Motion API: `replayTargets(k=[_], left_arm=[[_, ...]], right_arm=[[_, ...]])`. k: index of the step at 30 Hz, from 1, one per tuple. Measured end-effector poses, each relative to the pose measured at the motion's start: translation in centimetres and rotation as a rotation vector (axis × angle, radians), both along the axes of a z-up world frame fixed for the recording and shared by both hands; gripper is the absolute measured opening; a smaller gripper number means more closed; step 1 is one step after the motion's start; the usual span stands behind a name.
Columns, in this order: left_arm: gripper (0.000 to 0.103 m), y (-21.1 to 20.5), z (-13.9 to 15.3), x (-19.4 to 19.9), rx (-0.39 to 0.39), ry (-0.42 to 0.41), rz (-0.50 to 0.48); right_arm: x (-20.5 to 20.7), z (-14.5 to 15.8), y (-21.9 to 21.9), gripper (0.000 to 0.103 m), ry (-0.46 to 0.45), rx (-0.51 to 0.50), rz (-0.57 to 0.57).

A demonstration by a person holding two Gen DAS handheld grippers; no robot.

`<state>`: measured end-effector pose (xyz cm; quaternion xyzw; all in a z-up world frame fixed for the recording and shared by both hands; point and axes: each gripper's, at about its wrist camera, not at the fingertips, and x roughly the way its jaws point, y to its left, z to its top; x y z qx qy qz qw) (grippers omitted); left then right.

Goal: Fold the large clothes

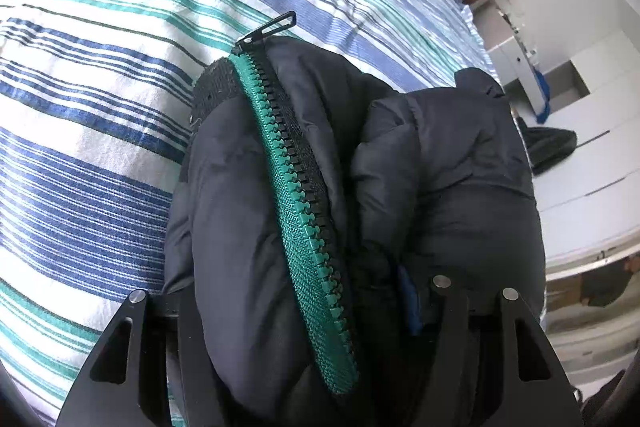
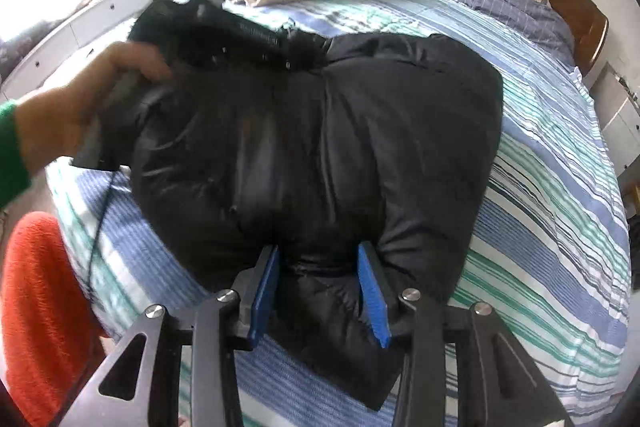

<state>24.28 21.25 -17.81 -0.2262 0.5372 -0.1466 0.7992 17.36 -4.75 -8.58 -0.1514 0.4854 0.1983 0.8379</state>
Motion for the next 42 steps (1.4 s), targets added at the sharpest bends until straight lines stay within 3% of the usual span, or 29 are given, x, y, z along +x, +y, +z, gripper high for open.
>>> replayTargets(k=[27,32,36,39,42], left_arm=[[0.064,-0.7,0.2,-0.2,0.014,-0.012,0.012],[0.071,-1.3,2.4,-1.0,0.062,-0.022,0.026],[0.09,-0.4,6.4,-4.4,0.089,-0.097,0.017],[0.094,1.5,8.3,-7.4,0.052,-0.154,-0.002],[0.097,3.9,8.3,-9.9,0.091,-0.158,0.054]], right_arm=[[0.1,-1.4,1.0,0.042,-0.026,-0.036,0.041],[-2.1,0.8,-1.2,0.042,-0.058,0.059,0.012],[-6.3,3.9,-7.0,0.08,-0.106,0.204,-0.068],[-8.1,4.1,-11.5,0.08,-0.117,0.25,-0.165],[-9.0,2.8,-15.9,0.08,-0.085,0.252,-0.299]])
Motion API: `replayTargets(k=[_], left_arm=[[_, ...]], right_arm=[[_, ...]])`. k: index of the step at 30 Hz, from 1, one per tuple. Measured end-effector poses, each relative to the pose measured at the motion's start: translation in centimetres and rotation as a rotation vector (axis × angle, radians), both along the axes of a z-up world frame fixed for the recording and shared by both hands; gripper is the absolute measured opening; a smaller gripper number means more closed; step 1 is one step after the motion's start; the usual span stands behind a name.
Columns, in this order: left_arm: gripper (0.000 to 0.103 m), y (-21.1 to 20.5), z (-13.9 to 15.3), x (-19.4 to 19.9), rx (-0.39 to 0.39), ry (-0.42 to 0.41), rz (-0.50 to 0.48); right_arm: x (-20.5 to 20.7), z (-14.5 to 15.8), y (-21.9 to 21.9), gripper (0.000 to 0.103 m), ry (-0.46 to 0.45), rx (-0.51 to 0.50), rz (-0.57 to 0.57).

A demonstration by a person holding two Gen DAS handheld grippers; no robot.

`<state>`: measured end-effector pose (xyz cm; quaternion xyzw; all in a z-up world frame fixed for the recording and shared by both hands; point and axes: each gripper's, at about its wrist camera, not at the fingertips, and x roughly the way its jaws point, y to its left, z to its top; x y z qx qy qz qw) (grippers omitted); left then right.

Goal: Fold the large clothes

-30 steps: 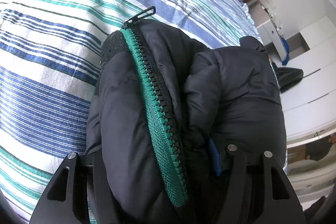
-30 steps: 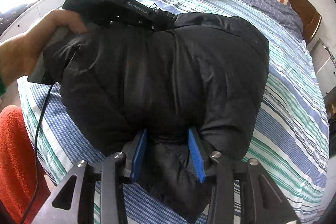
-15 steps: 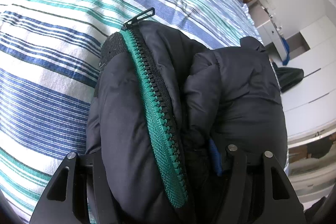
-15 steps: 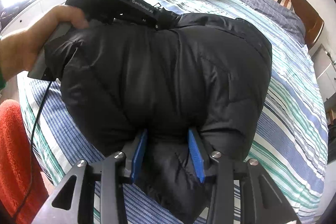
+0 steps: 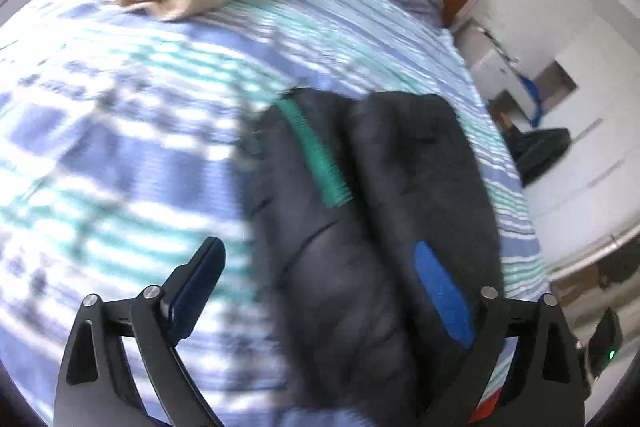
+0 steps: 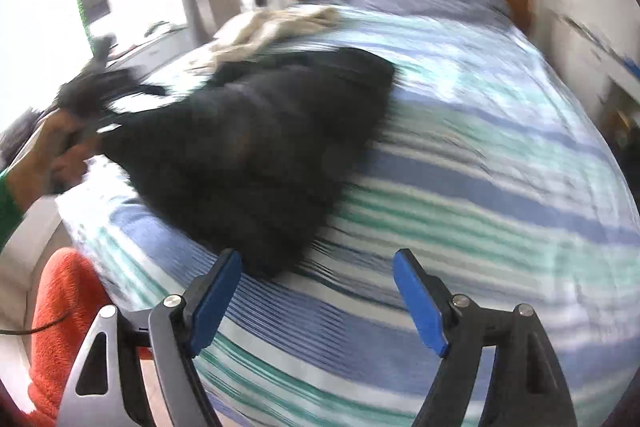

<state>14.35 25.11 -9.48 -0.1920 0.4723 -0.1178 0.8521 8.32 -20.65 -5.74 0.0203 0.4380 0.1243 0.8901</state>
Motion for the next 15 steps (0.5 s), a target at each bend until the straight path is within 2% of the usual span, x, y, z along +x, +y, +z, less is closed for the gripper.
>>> replayTargets(k=[4,6,9,13,15], left_arm=[[0.097,1.8,-0.9,-2.2,0.024,0.035,0.012],[0.097,1.9,-1.2,-2.9,0.093,0.062,0.009],[0.098,1.9,-1.2,-4.3,0.187,0.08,0.035],[0.1,2.1,-1.3,-5.3,0.181,0.104,0.019],[0.1,2.3,-1.2,-5.7,0.213,0.103,0.013]], right_arm=[[-0.5,-1.7,-3.9,0.08,0.07,0.042,-0.121],[-0.8,-2.2,-4.5,0.08,0.085,0.052,-0.149],[-1.2,-2.3,-4.0,0.08,0.083,0.058,-0.137],[-1.4,-1.7,-3.3,0.08,0.061,0.091,-0.118],[-1.4,-1.4,-3.1,0.08,0.051,0.105,-0.116]])
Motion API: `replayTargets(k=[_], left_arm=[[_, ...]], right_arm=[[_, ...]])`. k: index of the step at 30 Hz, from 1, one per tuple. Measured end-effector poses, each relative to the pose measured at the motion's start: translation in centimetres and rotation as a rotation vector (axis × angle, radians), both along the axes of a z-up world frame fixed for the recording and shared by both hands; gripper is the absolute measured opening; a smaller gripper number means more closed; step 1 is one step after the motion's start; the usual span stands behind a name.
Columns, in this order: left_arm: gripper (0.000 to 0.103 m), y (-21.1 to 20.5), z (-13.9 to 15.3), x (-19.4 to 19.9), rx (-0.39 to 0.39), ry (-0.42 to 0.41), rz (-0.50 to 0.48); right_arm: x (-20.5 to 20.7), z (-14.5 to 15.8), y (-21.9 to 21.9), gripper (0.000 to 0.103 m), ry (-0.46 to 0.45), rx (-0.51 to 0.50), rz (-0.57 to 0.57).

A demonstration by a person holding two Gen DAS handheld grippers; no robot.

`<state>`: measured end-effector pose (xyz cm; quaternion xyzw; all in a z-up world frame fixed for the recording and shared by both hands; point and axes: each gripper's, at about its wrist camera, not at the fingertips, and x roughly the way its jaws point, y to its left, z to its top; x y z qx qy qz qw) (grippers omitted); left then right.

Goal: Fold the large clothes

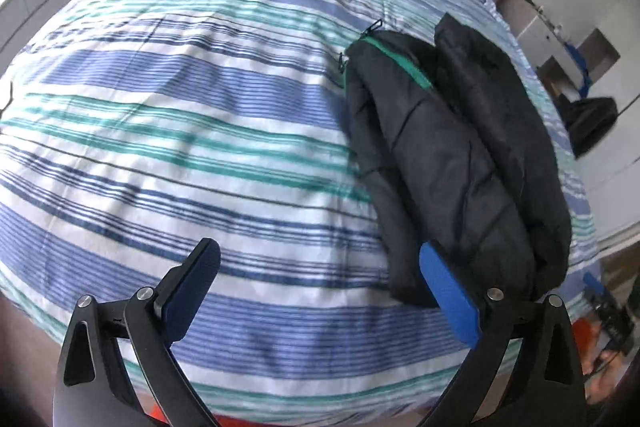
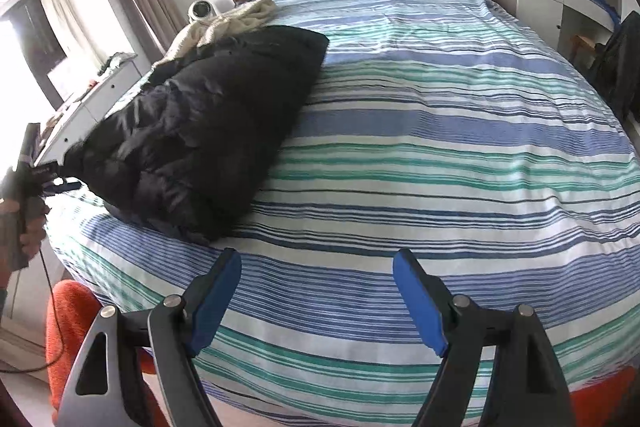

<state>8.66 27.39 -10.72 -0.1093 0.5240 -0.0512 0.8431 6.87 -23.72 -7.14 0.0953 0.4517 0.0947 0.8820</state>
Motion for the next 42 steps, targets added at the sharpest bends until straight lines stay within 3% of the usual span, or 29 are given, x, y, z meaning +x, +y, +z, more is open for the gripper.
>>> replayTargets(k=[4,7,8,12,13,16,18,22,26,30,33,36,39,42], left_arm=[[0.1,-0.2,0.7,-1.3,0.042,-0.045,-0.007],[0.1,0.2,1.5,-2.3,0.003,-0.153,0.019],[0.1,0.1,1.4,-2.2,-0.001,-0.149,0.012],[0.1,0.1,-0.6,-0.4,-0.016,0.084,-0.04],[0.1,0.4,-0.6,0.0,-0.051,0.095,-0.02],[0.1,2.3,1.4,0.3,-0.311,-0.01,0.024],[0.1,2.6,2.8,1.4,-0.428,-0.045,0.011],[0.099,0.8,2.6,5.1,-0.431,-0.018,-0.098],[0.099,-0.2,-0.8,7.7,-0.51,0.049,-0.114],[0.099,-2.4,-4.2,8.5,-0.497,0.124,-0.137],[0.099,-3.7,-5.9,8.3,-0.49,0.173,-0.172],[0.099,-4.3,-6.2,8.6,-0.516,0.171,-0.186],[0.1,-4.6,-6.3,9.0,-0.526,0.158,-0.196],[0.103,-4.7,-6.9,9.4,-0.54,0.172,-0.211]], right_arm=[[-0.3,0.0,0.6,0.08,0.001,-0.003,0.019],[-0.7,-0.4,0.4,0.08,0.004,0.047,0.034],[-0.8,-0.5,0.3,0.08,0.007,0.065,0.037],[-1.0,-0.6,0.3,0.08,0.006,0.097,0.042],[-1.1,-0.5,0.3,0.08,0.002,0.097,0.046],[-1.1,-0.6,0.3,0.08,0.0,0.105,0.049],[-1.0,-0.9,0.4,0.08,0.014,0.121,0.052],[-1.0,-1.1,1.1,0.08,0.024,0.142,0.073],[-1.4,-0.4,1.7,0.08,0.0,0.132,0.095],[-0.8,0.0,0.8,0.08,-0.012,0.169,0.081],[1.4,0.1,-0.6,0.08,-0.014,0.267,0.061],[4.9,-0.7,-1.8,0.08,-0.018,0.384,0.055],[10.1,-3.3,-1.5,0.08,0.04,0.546,0.083],[13.3,-5.8,0.4,0.08,0.092,0.643,0.126]])
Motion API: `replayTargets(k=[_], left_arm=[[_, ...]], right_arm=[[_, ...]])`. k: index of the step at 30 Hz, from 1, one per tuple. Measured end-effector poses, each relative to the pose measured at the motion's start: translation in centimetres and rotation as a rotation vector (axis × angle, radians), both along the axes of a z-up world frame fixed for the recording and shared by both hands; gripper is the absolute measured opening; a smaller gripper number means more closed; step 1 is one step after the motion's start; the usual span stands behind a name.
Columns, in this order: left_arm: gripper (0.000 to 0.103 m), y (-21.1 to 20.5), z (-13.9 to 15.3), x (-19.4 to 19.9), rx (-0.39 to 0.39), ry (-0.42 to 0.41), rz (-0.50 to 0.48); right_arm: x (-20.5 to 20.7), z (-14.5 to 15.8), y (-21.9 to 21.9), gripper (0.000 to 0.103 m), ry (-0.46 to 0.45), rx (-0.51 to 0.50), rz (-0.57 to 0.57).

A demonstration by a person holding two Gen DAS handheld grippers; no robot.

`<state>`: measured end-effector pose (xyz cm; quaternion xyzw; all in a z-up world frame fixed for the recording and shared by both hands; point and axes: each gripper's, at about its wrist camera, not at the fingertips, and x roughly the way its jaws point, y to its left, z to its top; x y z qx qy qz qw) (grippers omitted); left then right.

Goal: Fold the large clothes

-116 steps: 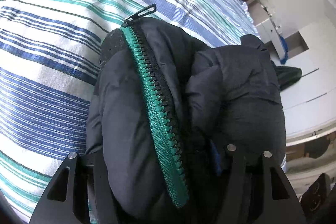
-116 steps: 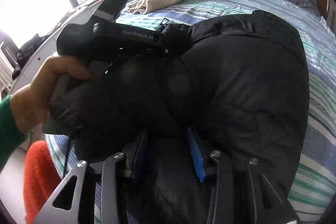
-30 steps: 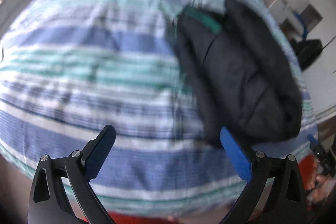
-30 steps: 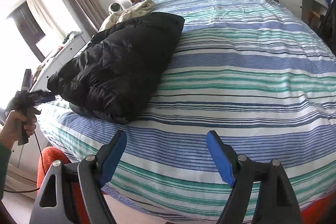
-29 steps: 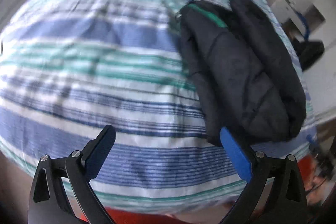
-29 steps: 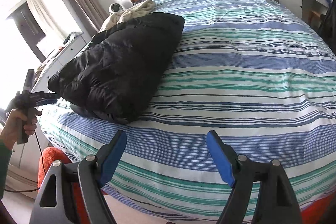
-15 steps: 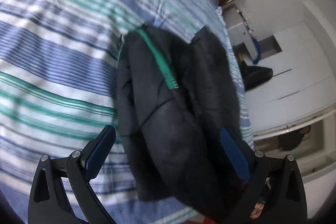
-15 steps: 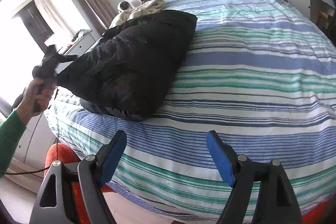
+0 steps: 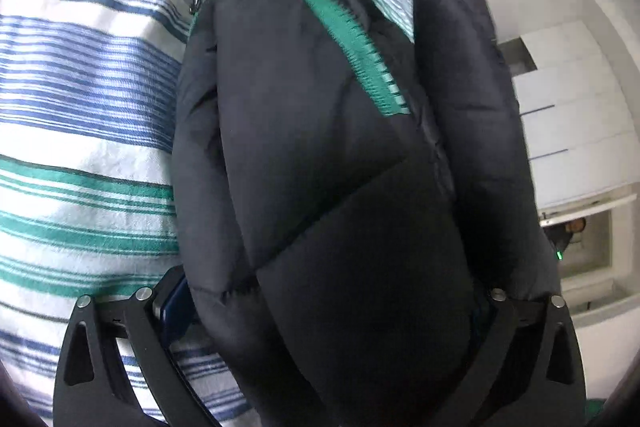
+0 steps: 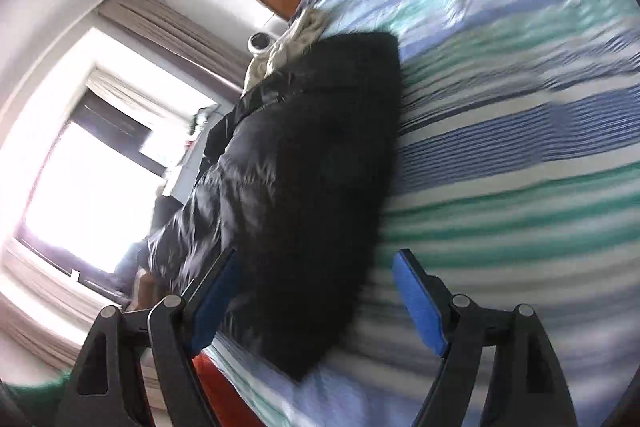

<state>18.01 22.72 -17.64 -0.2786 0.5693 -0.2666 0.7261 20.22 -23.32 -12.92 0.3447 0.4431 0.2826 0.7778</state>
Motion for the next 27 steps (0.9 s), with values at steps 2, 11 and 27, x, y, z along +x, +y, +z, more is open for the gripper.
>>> replayTargets(k=[2,11,27], left_arm=[[0.103,-0.1,-0.5,0.0,-0.007,0.0,-0.003],[0.053,-2.3,0.1,-1.3,-0.009,-0.035,0.054],[0.032,-6.6,14.1,2.2,0.004,-0.382,0.082]], right_arm=[[1.8,-1.7,2.1,0.082,0.018,0.046,0.053],[4.8,-2.6,5.9,0.075,-0.015,-0.041,0.11],[11.3,11.1,5.2,0.063,-0.428,-0.116,0.159]])
